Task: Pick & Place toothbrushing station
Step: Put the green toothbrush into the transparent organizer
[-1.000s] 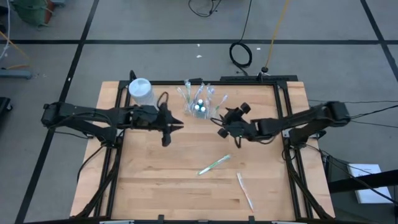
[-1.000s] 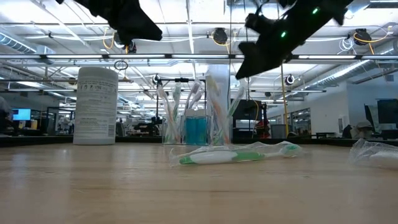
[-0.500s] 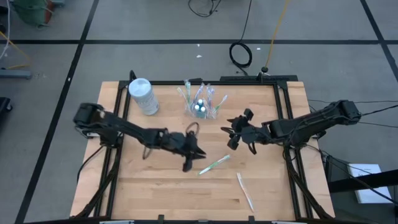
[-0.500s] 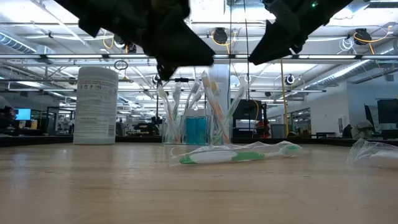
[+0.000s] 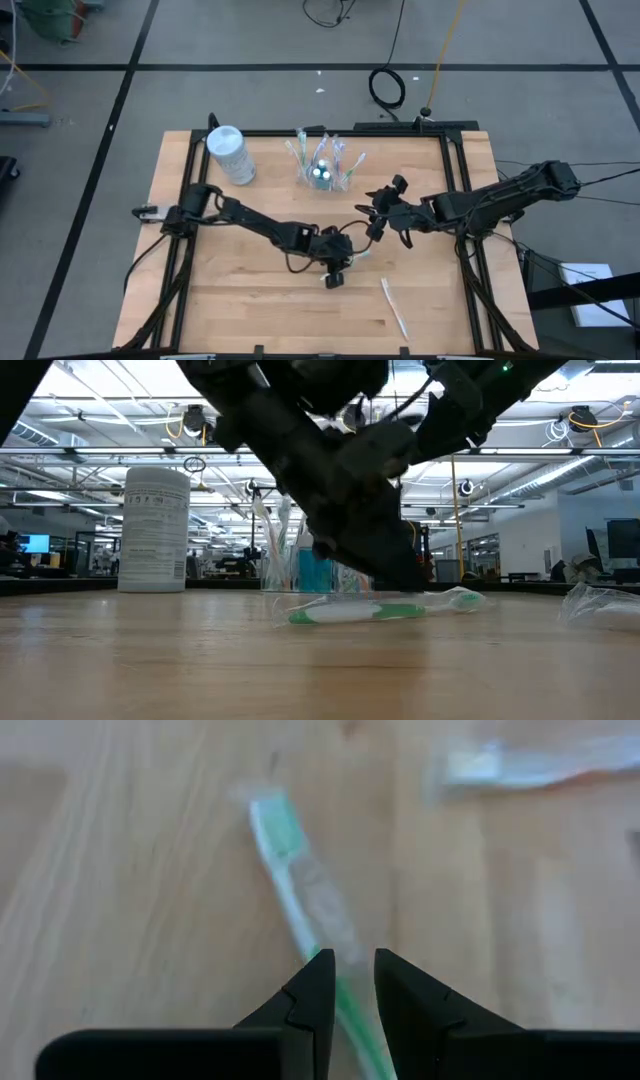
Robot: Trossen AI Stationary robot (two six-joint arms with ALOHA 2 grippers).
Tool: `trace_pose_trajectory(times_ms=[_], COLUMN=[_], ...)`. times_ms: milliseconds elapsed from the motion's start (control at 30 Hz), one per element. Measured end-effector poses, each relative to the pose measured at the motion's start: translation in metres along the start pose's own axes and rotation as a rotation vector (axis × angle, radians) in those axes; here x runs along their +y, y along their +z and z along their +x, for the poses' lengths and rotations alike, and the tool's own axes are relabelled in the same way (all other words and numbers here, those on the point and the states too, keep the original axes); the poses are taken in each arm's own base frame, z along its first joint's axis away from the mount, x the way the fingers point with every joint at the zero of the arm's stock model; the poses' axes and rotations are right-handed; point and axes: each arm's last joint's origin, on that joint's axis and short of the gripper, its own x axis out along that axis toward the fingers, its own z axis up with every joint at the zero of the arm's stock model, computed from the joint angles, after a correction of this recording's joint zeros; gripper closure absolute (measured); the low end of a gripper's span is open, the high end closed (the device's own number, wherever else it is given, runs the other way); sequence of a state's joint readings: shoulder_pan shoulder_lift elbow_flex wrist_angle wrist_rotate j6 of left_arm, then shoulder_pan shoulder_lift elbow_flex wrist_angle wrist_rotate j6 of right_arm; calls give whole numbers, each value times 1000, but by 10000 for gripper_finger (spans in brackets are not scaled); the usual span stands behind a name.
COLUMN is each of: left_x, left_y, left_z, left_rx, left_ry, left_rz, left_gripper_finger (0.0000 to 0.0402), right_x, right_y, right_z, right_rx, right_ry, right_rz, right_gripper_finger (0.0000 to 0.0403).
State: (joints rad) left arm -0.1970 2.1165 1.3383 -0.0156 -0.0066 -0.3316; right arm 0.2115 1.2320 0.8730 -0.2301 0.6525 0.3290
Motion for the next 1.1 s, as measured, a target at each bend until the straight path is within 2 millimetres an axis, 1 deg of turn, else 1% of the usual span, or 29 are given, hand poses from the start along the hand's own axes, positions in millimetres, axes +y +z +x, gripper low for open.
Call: trace_pose_trajectory(times_ms=[133,333,567,633,767,833,933,1000,1067,1100], left_x=[3,4,9,11,10,10,8,9,9,9], left_y=[-4,-11,-26,-29,-31,-31,-26,-22,-15,-7], left_z=[8,7,1,0,-3,-8,-26,-45,-69,-83], left_rx=[22,72,253,291,327,348,381,410,420,388], left_ry=[11,20,77,86,70,57,46,75,113,136], left_rz=[-39,-13,43,55,84,90,137,146,164,173], left_gripper_finger=[325,325,327,340,386,389,382,388,398,399], right_x=[0,0,0,0,0,0,0,0,0,0], right_y=[0,-1,-1,-1,-1,-1,-1,-1,0,-1], right_z=[0,0,0,0,0,0,0,0,0,0], right_rx=[4,5,6,6,6,6,7,7,5,7], right_ry=[-1,-1,-2,-2,-2,-2,-2,-2,-2,-2], right_rz=[-3,-4,-5,-5,-5,-5,-6,-6,-5,-6], right_gripper_finger=[232,232,232,232,232,232,232,232,232,232])
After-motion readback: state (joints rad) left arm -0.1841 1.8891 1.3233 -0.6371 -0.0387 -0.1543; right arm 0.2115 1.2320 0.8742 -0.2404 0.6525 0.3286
